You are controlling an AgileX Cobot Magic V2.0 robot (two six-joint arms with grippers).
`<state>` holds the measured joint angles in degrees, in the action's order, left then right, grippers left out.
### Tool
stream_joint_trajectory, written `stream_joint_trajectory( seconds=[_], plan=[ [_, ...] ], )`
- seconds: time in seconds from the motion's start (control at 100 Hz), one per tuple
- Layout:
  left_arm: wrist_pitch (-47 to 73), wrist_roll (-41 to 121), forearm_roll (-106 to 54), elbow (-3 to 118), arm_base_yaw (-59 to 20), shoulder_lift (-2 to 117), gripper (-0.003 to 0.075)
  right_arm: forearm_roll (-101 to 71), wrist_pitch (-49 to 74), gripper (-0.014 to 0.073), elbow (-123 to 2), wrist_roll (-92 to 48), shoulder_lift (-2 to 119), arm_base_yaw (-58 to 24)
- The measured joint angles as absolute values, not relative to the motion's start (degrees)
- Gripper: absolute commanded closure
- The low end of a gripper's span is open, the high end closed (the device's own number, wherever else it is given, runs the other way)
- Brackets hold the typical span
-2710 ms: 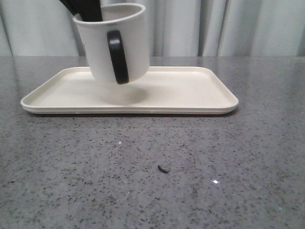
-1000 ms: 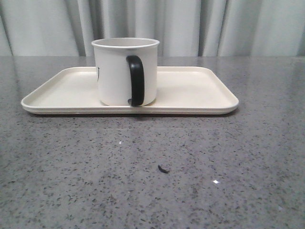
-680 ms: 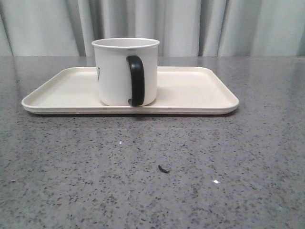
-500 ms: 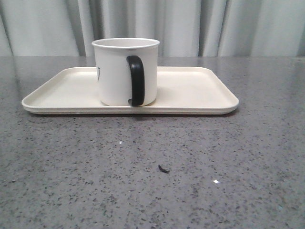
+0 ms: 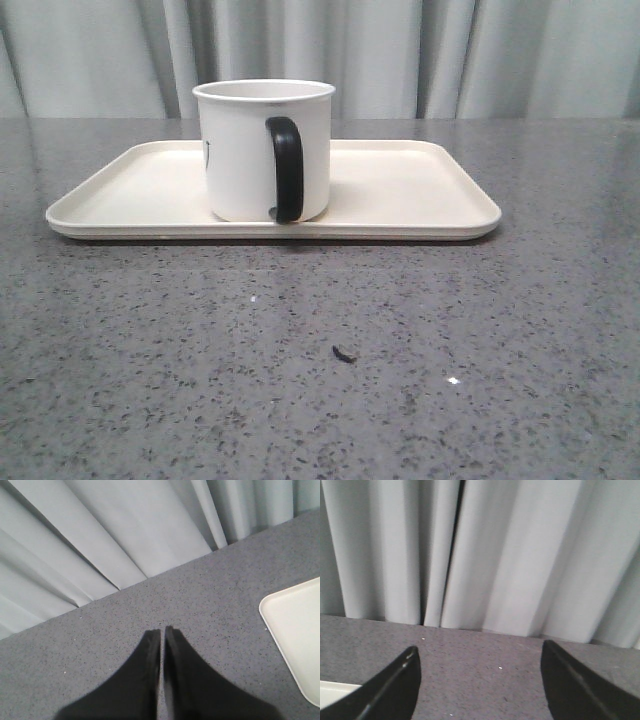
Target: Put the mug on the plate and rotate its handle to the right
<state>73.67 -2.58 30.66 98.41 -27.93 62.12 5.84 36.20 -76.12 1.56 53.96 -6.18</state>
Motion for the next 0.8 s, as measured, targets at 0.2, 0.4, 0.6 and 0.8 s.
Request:
stream_joint_trajectory(
  seconds=[0.2,0.4,0.6,0.8],
  plan=[
    [73.67,-5.13,31.78,95.5,-27.93,60.16,0.0739,-0.31,40.47,0.0088,-84.85,-4.37,61.91,-14.08],
    [73.67,-5.7,31.99,95.4,-27.93,59.58,0.0739,-4.56,49.41,0.0088,-92.63,-6.1,73.2,-20.39],
    [73.67,-5.78,32.12,95.36,-27.93,59.44,0.0739,-8.65,56.08,0.0088,-95.96,-6.77,82.47,-23.32],
    [73.67,-5.78,32.01,95.36,-27.93,59.44,0.0739,-11.04,58.08,0.0088,-96.17,-7.11,88.27,-26.17]
  ],
)
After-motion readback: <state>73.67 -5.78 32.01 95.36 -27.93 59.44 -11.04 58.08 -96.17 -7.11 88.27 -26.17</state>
